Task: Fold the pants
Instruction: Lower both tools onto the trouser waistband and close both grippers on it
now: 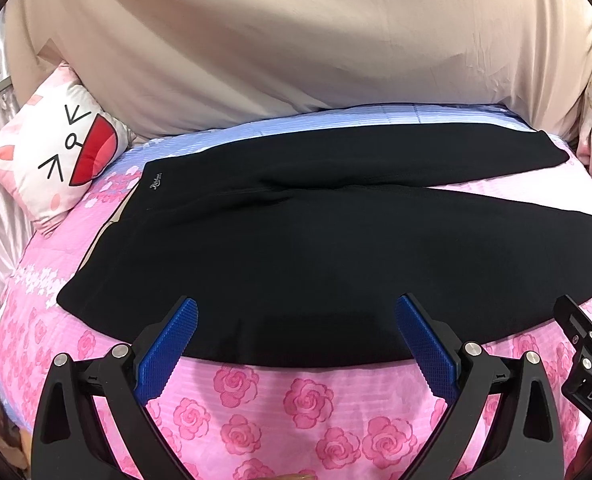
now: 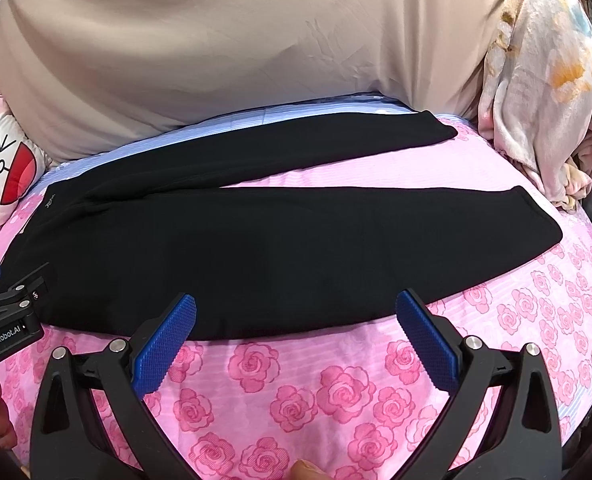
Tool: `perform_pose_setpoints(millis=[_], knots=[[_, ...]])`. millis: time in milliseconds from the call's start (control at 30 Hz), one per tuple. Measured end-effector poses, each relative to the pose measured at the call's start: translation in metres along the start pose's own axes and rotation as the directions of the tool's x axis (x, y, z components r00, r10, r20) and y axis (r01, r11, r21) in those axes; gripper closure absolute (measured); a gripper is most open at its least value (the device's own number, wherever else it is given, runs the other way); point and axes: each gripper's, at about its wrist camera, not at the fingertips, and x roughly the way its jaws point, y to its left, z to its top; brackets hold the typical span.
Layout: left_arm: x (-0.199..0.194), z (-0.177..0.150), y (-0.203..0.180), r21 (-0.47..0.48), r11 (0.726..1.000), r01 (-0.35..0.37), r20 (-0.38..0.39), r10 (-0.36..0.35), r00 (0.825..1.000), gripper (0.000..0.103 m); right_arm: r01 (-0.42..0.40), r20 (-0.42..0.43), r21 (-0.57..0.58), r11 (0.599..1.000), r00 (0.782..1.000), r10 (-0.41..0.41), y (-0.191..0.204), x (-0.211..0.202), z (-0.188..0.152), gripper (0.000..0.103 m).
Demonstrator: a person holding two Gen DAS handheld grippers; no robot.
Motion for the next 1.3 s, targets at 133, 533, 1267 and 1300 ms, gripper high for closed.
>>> perform_pose_setpoints(millis=[133, 533, 1267, 1300], knots=[[0.005, 0.004, -0.006, 0.007, 1.000, 0.000, -0.006, 0.000, 1.000, 0.005, 0.010, -0.004, 0.006, 1.000, 1.000, -0.010, -0.005, 0.004, 0.003, 0.005], [0.032, 0.036, -0.004, 0.033, 0.999, 0.013, -0.012, -0.013, 1.000, 0.005, -0.051, 0.038, 0.025, 0.998, 0.998, 0.050, -0.061, 0.031, 0.070, 0.005], [0.230, 0.180, 0.212, -0.211, 0.972, -0.108, -0.211, 0.063, 0.976, 0.005, 0.115, -0.231, -0.067, 0.991, 0.964, -0.128, -0.274, 0.368, 0.294, 0.005], [0.238, 0.181, 0.229, -0.226, 0.964, -0.138, -0.221, 0.088, 0.971, 0.005, 0.107, -0.220, -0.062, 0.992, 0.968, -0.118, -0.273, 0.368, 0.294, 0.005]])
